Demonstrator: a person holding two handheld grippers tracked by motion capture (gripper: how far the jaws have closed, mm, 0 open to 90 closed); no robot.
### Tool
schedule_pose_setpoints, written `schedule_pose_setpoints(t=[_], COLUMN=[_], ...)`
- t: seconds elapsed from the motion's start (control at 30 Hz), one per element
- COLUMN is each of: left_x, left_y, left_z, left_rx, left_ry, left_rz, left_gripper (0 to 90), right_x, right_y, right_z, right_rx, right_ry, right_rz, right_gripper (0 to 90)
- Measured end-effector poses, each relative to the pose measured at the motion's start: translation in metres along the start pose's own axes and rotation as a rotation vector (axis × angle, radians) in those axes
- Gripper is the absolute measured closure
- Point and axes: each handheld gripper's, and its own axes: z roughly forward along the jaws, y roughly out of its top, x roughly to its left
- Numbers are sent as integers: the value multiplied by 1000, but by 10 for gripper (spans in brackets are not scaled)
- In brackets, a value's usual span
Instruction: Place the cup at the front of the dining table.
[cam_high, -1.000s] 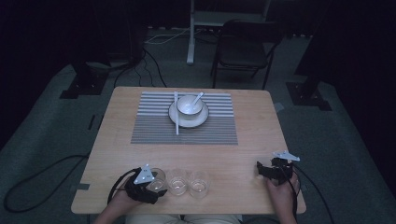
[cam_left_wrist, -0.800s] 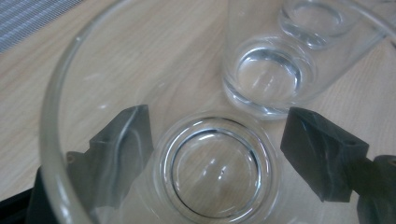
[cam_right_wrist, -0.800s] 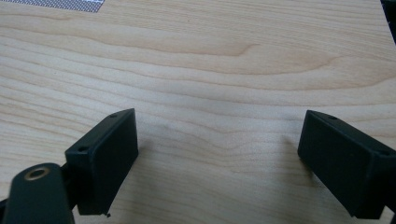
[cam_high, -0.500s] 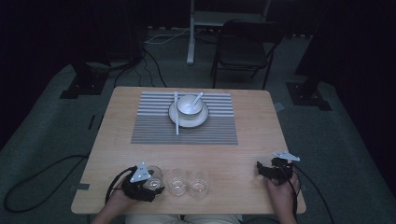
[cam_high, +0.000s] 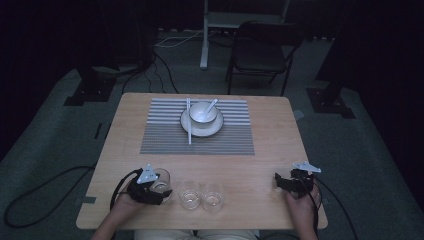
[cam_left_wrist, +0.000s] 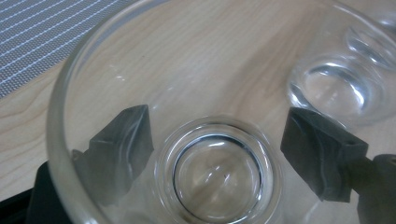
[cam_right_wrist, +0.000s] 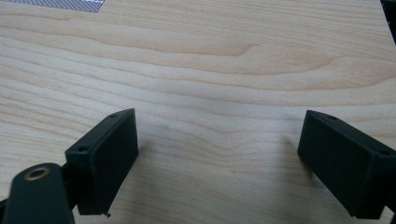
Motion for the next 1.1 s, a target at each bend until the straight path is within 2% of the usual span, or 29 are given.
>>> schedule_pose_setpoints(t=[0.17,0.2,0.23,0.3,0.57,0.63,0.77,0.9,0.97,1.0,1.1], left_x=[11,13,15,19,38,44,57,68,72,76,82], left_y=[10,13,15,21,43,49,60,71,75,79,83], left_z=[1,1,1,2,12,16,23,29,31,35,42], left_rx=[-9,-23,-22,-21,-27,-29,-25,-35,-32,-38,-26], left_ry=[23,35,37,68,115,138,154,194,192,211,221], left_rz=[-23,-40,-43,-50,-89,-95,-114,-141,-151,-167,-175], left_gripper=[215,215,215,215,215,215,215,215,215,215,215], right_x=[0,0,0,0,0,0,0,0,0,0,0], right_y=[0,0,0,0,0,0,0,0,0,0,0], right_z=[0,0,0,0,0,0,0,0,0,0,0], right_rx=[0,0,0,-1,0,0,0,-1,-1,-1,-1], right_ry=[0,0,0,0,0,0,0,0,0,0,0], right_rz=[0,0,0,0,-1,-1,-1,-1,-1,-1,-1], right_gripper=[117,116,117,116,117,117,117,116,116,116,117])
